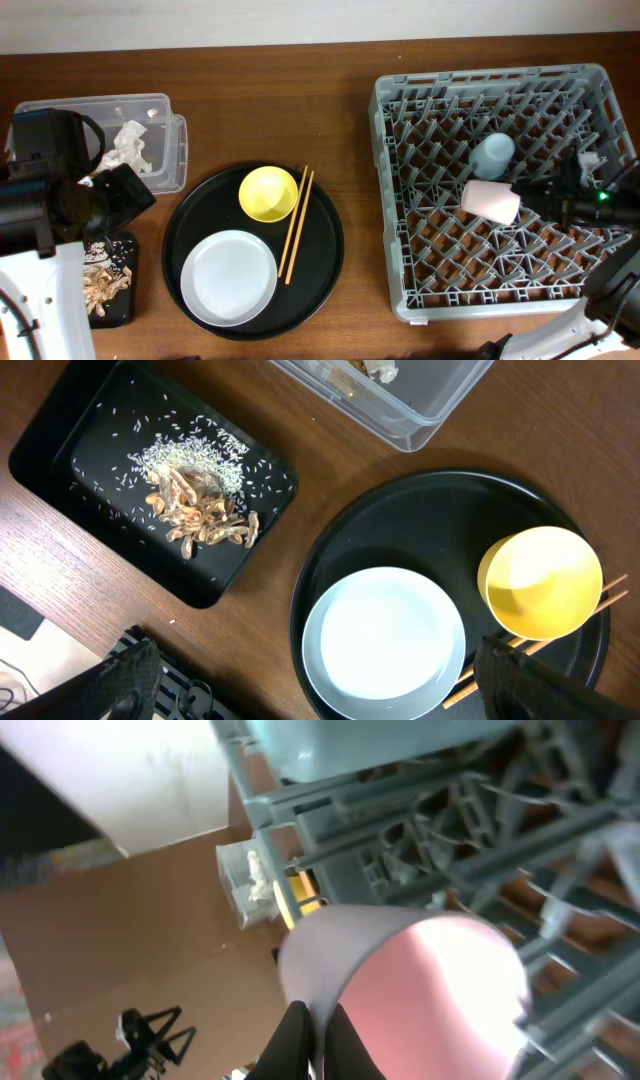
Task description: Sort waste into correct bins and load items into the dishwasher rack
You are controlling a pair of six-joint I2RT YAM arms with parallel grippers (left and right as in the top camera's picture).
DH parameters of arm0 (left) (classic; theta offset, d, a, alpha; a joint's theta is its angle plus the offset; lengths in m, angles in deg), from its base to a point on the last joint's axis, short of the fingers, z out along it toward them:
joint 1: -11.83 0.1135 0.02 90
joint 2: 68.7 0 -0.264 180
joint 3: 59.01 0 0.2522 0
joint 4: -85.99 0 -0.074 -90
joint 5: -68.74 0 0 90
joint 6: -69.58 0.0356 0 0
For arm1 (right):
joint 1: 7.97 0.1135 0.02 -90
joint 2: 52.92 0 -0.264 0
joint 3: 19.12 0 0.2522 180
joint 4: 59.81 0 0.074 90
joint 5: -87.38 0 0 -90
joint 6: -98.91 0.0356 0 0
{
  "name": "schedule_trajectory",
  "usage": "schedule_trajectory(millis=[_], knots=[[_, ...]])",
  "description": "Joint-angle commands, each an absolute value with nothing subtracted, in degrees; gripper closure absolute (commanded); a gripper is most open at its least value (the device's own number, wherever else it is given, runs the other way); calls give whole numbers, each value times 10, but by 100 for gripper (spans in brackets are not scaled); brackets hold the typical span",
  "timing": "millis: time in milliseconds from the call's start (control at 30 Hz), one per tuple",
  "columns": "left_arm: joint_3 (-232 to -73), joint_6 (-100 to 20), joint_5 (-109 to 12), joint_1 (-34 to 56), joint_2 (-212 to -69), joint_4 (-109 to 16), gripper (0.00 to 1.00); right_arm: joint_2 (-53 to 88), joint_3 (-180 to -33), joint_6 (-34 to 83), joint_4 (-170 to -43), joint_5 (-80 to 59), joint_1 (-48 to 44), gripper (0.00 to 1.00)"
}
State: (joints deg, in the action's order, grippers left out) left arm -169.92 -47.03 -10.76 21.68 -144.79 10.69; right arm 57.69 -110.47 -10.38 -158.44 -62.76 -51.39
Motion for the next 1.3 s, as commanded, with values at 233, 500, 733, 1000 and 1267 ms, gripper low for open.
schedule_trajectory(millis=[233,500,733,1000,1267], knots=[[-1705,-476,-110,220,-1440,107,1,551,-1115,-72,-1592,-500,-560,96],[-1705,-476,-110,220,-1440,107,1,438,-1149,18,-1593,-422,-605,90],[-1705,-476,-110,220,-1440,107,1,327,-1159,34,-1595,-421,-598,74],[-1705,-476,-110,220,-1440,107,1,280,-1159,35,-1502,-430,-423,76],[-1705,-476,-110,220,-1440,107,1,352,-1159,188,-1380,-236,-233,96]])
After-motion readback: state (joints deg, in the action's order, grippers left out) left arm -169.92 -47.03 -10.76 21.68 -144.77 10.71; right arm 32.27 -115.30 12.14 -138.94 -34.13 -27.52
